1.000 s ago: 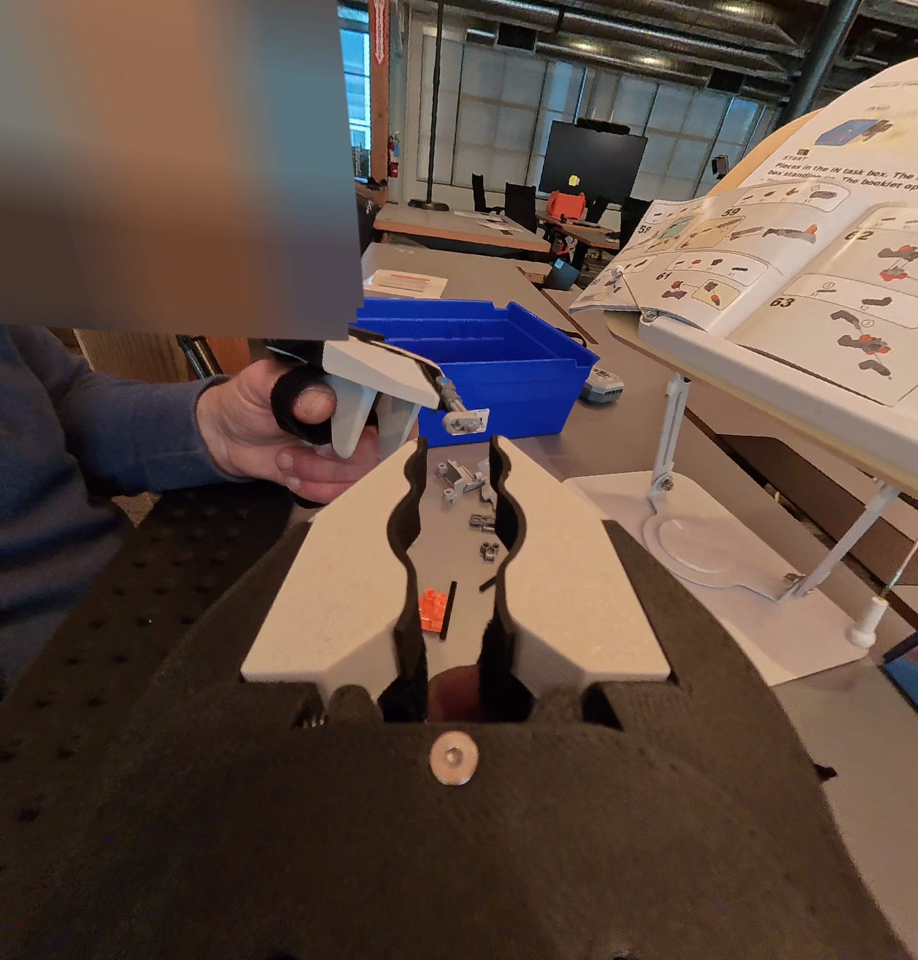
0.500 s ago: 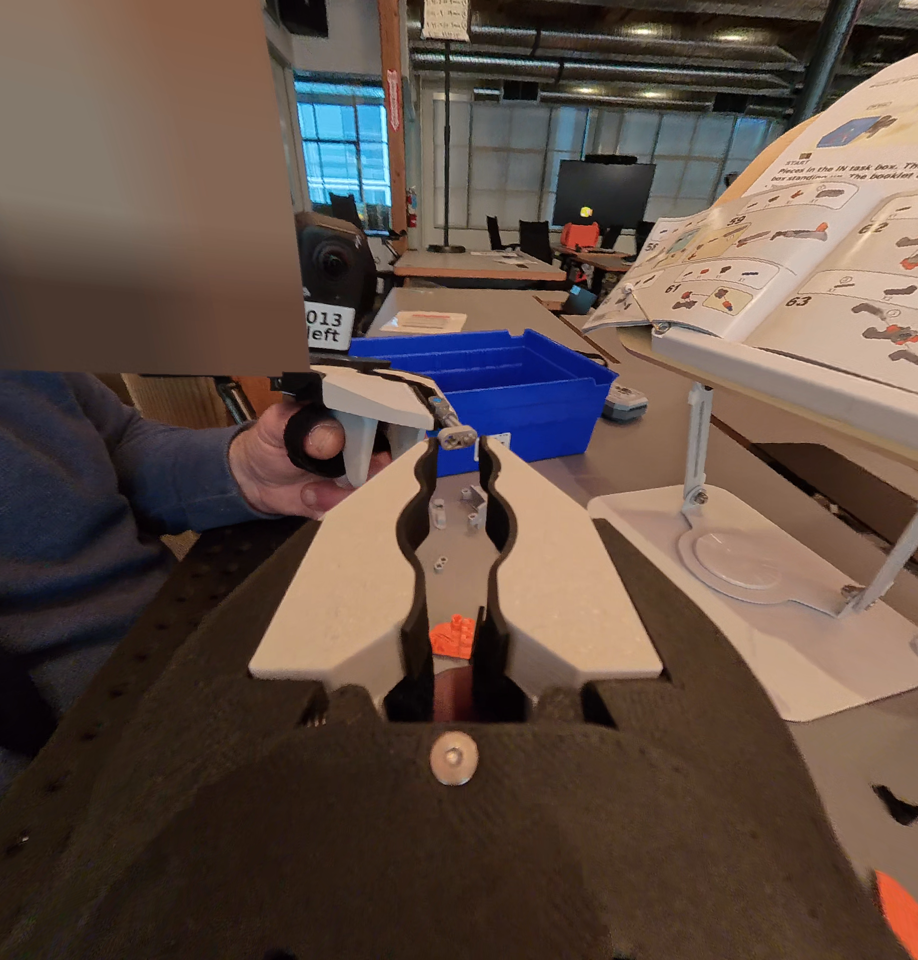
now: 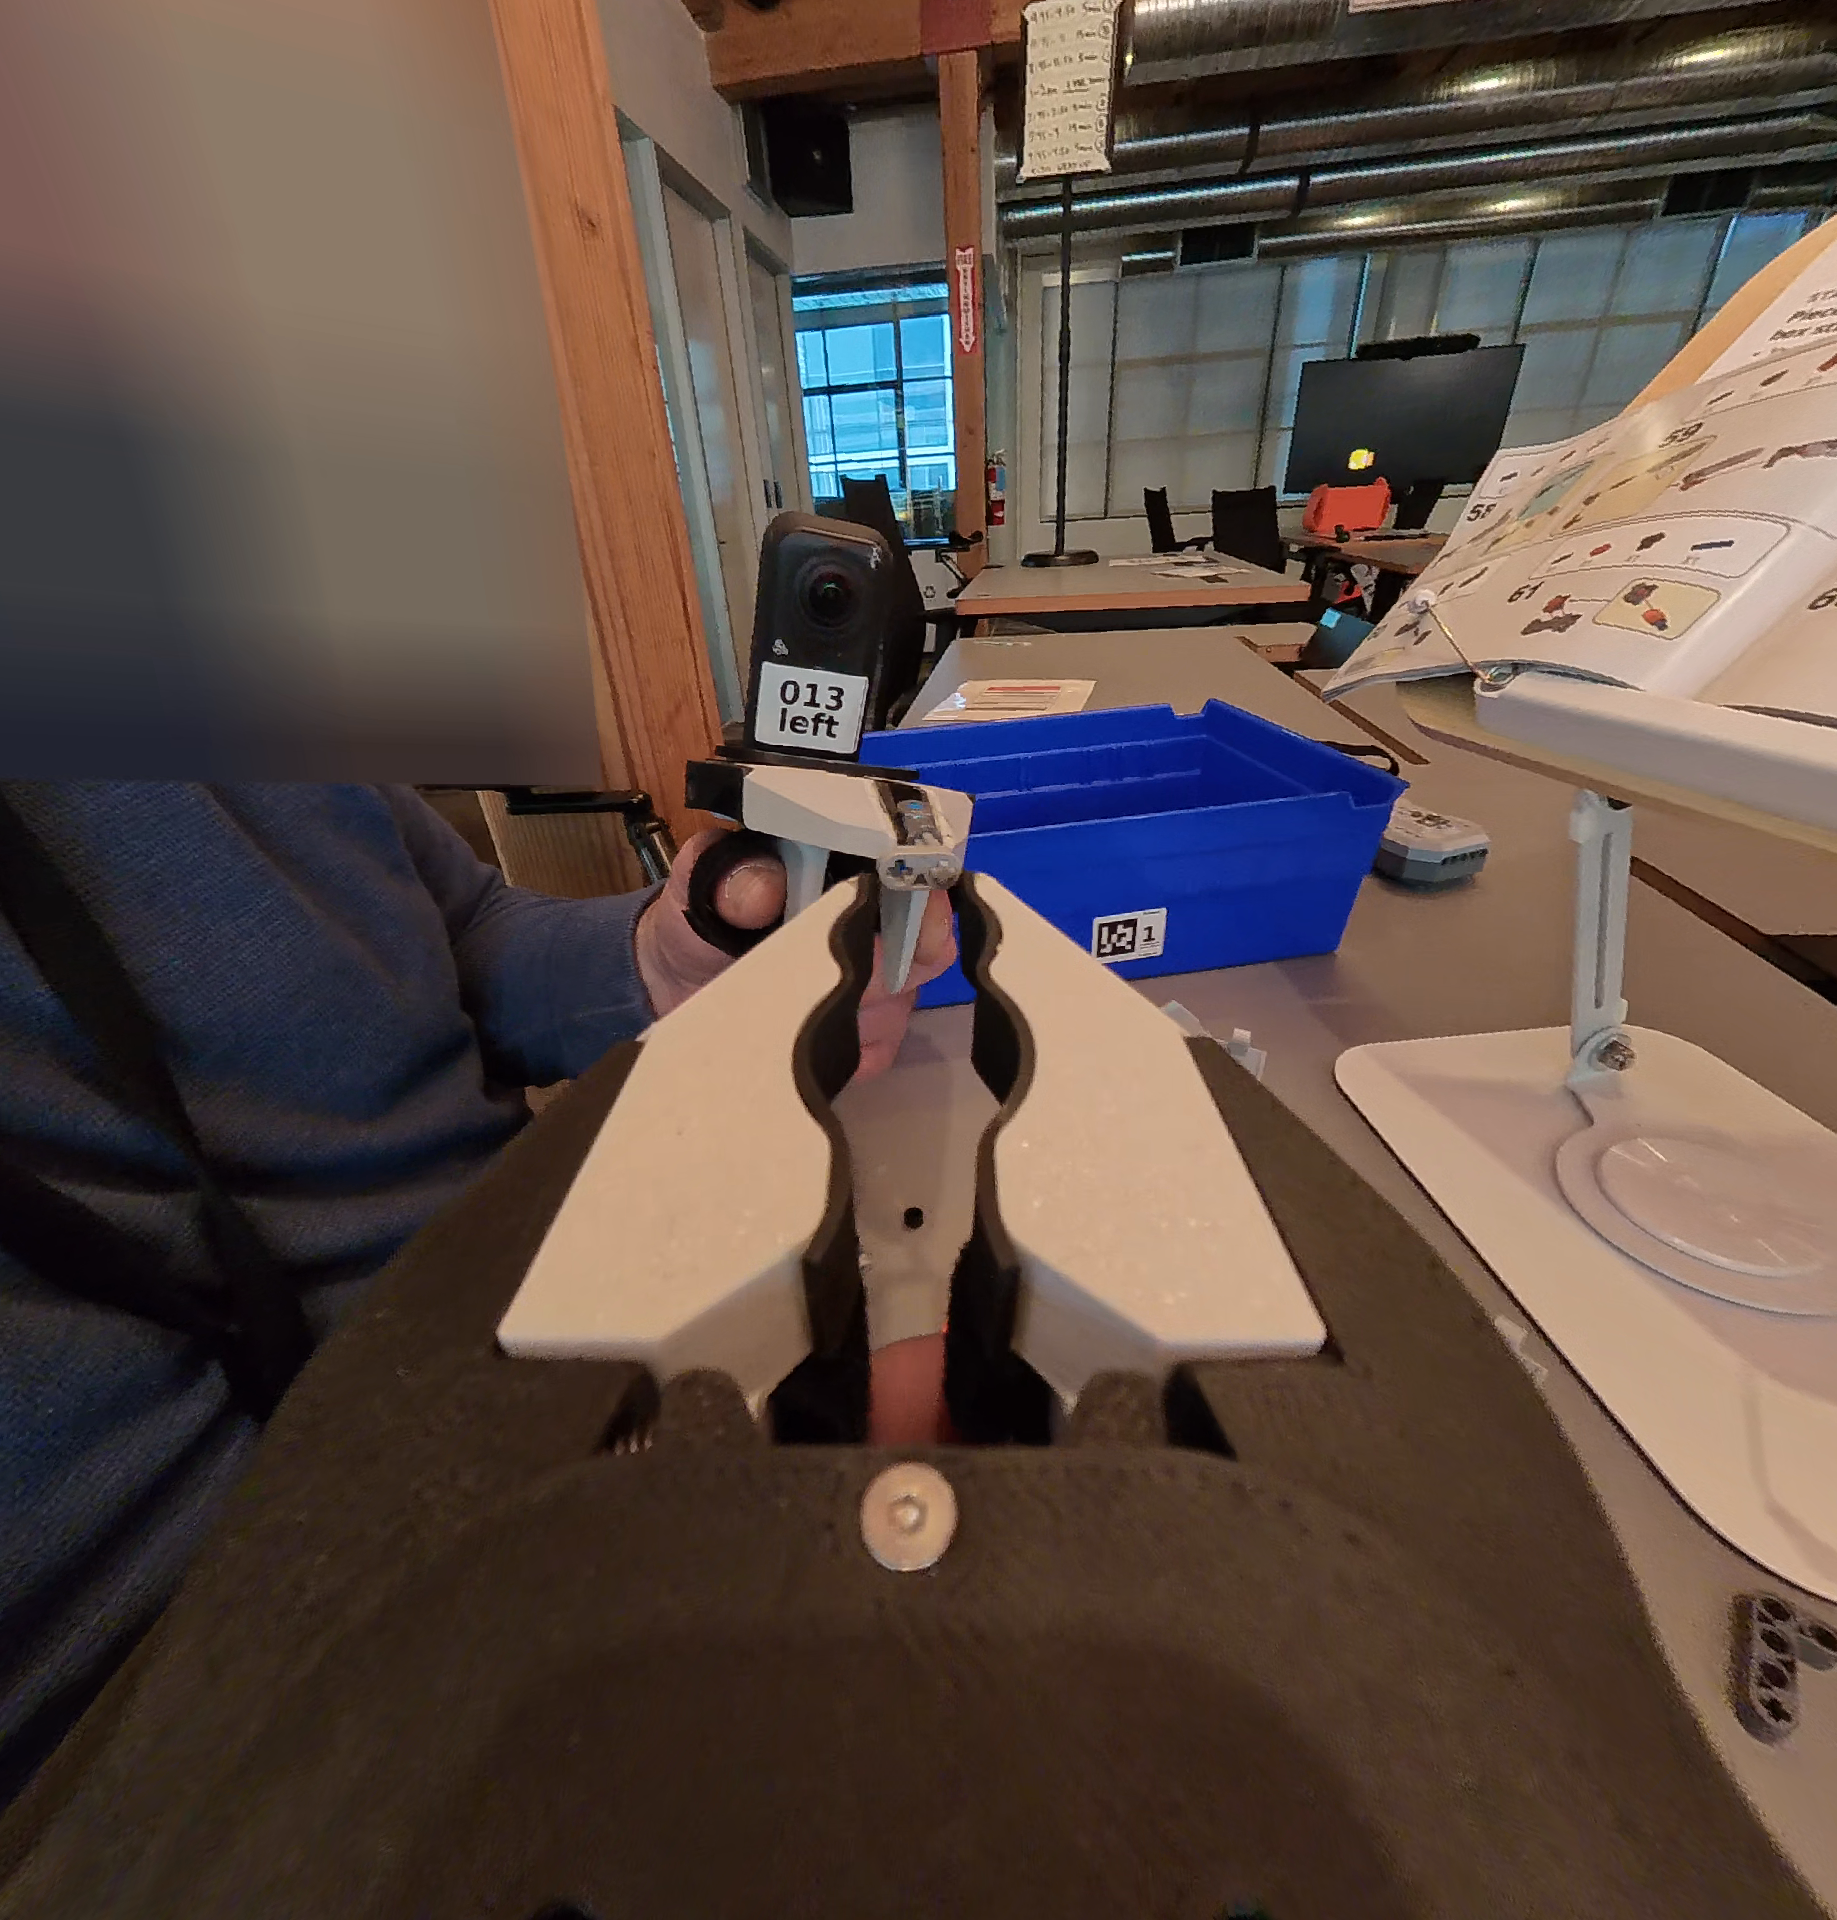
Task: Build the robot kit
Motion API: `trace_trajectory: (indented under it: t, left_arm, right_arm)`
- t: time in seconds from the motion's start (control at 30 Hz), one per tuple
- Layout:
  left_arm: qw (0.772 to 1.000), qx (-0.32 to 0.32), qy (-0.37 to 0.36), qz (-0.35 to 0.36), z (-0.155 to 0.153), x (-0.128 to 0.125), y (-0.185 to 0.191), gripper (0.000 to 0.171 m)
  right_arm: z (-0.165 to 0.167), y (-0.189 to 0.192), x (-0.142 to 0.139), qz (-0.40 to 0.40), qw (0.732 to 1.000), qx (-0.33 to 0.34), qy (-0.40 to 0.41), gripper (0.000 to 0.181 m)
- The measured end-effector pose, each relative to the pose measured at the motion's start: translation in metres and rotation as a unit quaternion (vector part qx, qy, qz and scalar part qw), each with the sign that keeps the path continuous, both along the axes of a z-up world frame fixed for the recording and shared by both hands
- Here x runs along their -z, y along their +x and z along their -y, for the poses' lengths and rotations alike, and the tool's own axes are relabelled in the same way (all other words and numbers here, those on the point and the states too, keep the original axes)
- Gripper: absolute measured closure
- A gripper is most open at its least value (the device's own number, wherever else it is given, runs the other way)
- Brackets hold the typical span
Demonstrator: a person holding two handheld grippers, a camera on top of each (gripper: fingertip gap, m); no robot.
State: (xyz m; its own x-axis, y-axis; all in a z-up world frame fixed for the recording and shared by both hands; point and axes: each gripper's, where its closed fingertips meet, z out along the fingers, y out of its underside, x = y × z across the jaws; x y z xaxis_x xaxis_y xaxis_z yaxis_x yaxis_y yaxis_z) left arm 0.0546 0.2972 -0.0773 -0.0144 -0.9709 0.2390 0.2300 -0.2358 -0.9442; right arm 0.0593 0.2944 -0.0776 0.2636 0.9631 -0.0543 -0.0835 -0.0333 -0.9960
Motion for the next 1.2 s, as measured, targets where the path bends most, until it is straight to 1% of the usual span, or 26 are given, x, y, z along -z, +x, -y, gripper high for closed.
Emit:
trace_trajectory:
  t: [0.07,0.27,0.5,0.83,1.2]
  left_arm:
    - [1.0,0.002,0.0,0.002,0.0002,-0.0004,-0.0005,0.166]
    - [1.0,0.008,0.007,-0.002,0.0038,0.0001,0.0008,0.166]
    - [1.0,0.007,0.013,-0.006,0.0047,0.0011,0.0015,0.166]
    - [1.0,0.008,0.014,-0.008,0.0056,0.0016,0.0024,0.166]
    - [1.0,-0.001,0.015,-0.006,0.0034,0.0006,0.001,0.165]
  right_arm:
    - [0.0024,-0.0007,-0.0005,-0.003,1.0,-0.008,-0.002,0.163]
    - [0.004,-0.0006,-0.0026,-0.007,1.0,-0.012,-0.008,0.168]
    - [0.005,0.0001,-0.0014,0.003,1.0,-0.015,-0.007,0.168]
    - [0.0062,0.0006,-0.0001,0.027,0.999,0.0,0.025,0.169]
    - [0.0046,0.0041,0.0004,0.026,0.999,0.0,0.023,0.169]
